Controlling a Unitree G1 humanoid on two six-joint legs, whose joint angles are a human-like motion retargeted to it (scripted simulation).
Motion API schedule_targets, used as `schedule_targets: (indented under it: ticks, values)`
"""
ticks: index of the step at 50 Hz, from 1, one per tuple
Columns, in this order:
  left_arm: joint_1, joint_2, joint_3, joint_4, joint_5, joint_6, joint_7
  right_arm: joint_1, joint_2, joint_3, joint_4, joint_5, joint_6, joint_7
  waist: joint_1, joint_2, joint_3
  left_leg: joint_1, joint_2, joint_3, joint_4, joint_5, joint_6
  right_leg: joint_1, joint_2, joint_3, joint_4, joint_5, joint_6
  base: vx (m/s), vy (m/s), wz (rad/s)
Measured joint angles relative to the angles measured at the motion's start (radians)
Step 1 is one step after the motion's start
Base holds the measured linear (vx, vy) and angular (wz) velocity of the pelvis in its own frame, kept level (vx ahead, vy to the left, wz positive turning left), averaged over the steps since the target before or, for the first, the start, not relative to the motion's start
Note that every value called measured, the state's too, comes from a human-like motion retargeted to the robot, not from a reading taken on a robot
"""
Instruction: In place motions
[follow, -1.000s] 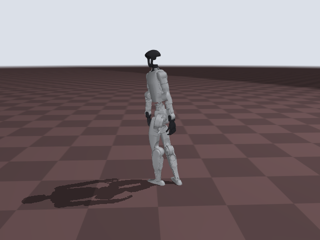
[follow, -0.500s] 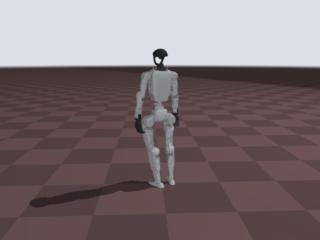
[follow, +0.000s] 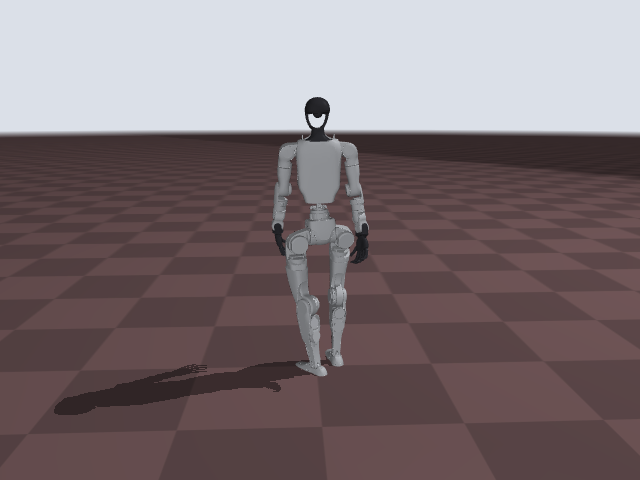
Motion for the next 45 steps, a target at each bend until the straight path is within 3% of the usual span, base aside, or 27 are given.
schedule_targets:
  ticks: [8,15,18,19,26,34,45]
  values:
    - [0.084,-0.071,0.023,0.120,0.019,-0.042,0.137,-0.037,-0.002,0.090,-0.078,-0.205,-0.001,-0.022,-0.067,0.022,0.036,-0.032,0.009,-0.084,0.011,0.014,0.004,-0.017,-0.029,-0.069,0.013,0.005,0.014,-0.06,0.04,0.51]
    - [0.130,-0.046,0.112,0.176,-0.122,-0.021,0.099,-0.054,-0.016,0.082,-0.139,-0.291,-0.039,-0.014,-0.217,0.004,0.016,-0.071,-0.002,-0.281,0.061,-0.026,-0.060,0.018,-0.150,-0.235,0.003,-0.040,0.054,-0.08,0.03,1.17]
    - [0.134,-0.015,0.115,0.181,-0.132,0.012,0.070,-0.064,-0.016,0.063,-0.153,-0.253,-0.050,0.014,0.011,-0.007,0.037,-0.059,-0.003,-0.054,0.019,0.017,-0.012,-0.004,-0.063,-0.017,-0.006,-0.001,0.045,-0.03,0.00,-2.90]
    - [0.133,-0.006,0.102,0.184,-0.121,0.021,0.066,-0.065,-0.016,0.051,-0.158,-0.239,-0.053,0.020,0.023,-0.006,0.039,-0.056,-0.003,-0.043,0.017,0.019,-0.010,-0.004,-0.059,-0.006,-0.009,0.003,0.047,-0.05,-0.01,-1.01]
    - [0.121,0.013,0.048,0.179,-0.069,0.038,0.052,-0.089,-0.007,0.009,-0.188,-0.190,-0.060,0.035,-0.027,0.002,0.037,-0.045,0.013,0.004,0.022,0.007,-0.025,-0.026,-0.056,0.022,-0.002,0.019,0.071,-0.05,-0.02,-0.41]
    - [0.147,-0.017,0.032,0.168,-0.060,0.030,-0.008,-0.110,0.023,0.015,-0.219,-0.221,-0.080,0.049,-0.129,0.029,0.039,0.030,0.049,0.234,0.003,-0.031,-0.057,-0.068,0.000,0.165,0.004,0.062,0.108,-0.05,-0.02,-1.46]
    - [0.135,0.012,-0.008,0.164,0.028,0.047,-0.038,-0.102,0.003,-0.021,-0.171,-0.130,-0.063,0.004,-0.315,0.084,0.114,0.127,0.062,0.499,-0.031,-0.090,-0.105,-0.089,0.123,0.330,-0.030,0.137,0.197,-0.12,0.02,-1.85]
